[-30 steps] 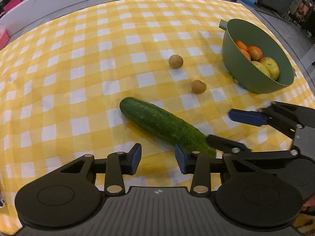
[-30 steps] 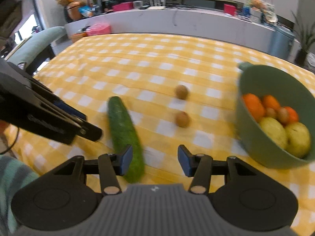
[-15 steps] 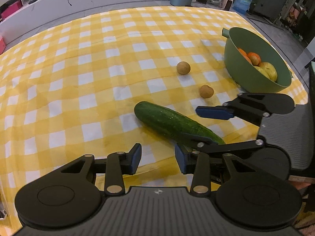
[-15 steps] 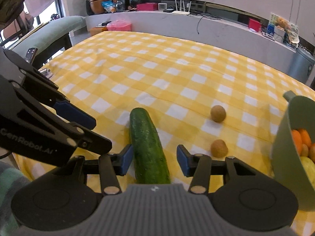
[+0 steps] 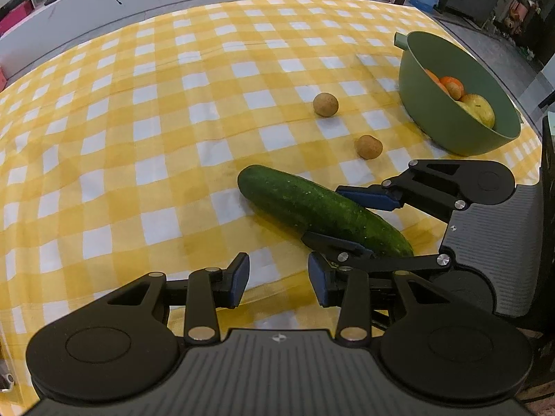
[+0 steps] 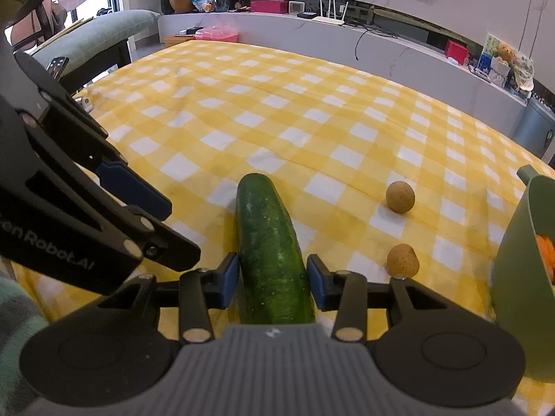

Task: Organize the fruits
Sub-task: 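Close the right tool around the middle of the green cucumber, then grasp a brown kiwi with the left tool while the right tool holds the cucumber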

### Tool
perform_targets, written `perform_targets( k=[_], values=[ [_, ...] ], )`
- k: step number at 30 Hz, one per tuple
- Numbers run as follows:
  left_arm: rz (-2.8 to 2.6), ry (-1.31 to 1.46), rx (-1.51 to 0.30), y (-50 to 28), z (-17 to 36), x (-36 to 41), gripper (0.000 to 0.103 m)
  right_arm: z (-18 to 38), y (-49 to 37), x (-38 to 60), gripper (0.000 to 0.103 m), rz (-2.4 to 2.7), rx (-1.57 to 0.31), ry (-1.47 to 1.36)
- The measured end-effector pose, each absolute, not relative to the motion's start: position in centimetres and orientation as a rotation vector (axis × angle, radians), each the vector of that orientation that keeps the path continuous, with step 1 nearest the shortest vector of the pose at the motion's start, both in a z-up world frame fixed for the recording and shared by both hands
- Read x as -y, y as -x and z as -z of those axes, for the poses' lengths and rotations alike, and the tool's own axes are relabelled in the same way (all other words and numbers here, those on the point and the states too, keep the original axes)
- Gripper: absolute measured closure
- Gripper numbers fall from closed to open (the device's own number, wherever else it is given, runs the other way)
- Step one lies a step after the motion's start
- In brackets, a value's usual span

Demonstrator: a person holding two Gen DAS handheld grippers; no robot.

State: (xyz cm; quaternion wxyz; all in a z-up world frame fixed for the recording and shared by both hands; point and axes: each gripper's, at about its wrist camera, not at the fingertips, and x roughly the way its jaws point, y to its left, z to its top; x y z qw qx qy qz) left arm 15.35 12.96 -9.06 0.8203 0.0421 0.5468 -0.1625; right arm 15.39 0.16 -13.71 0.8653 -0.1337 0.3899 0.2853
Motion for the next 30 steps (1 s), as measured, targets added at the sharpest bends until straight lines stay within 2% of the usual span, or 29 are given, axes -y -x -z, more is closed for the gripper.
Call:
perform_targets(
  k=[12,30],
  values=[
    [0.370,-0.128,-1.139,-14.8,7.6,-11.9,0.057,11.2,-13.2,3.9,0.066,-0.634,-0.765,0.207],
    [0.483,-0.234,-1.025,-16.0,8.4,-4.0,0.057,11.2,-12.4,15.2,0.065,-0.338,-0.860,0.087]
  ],
)
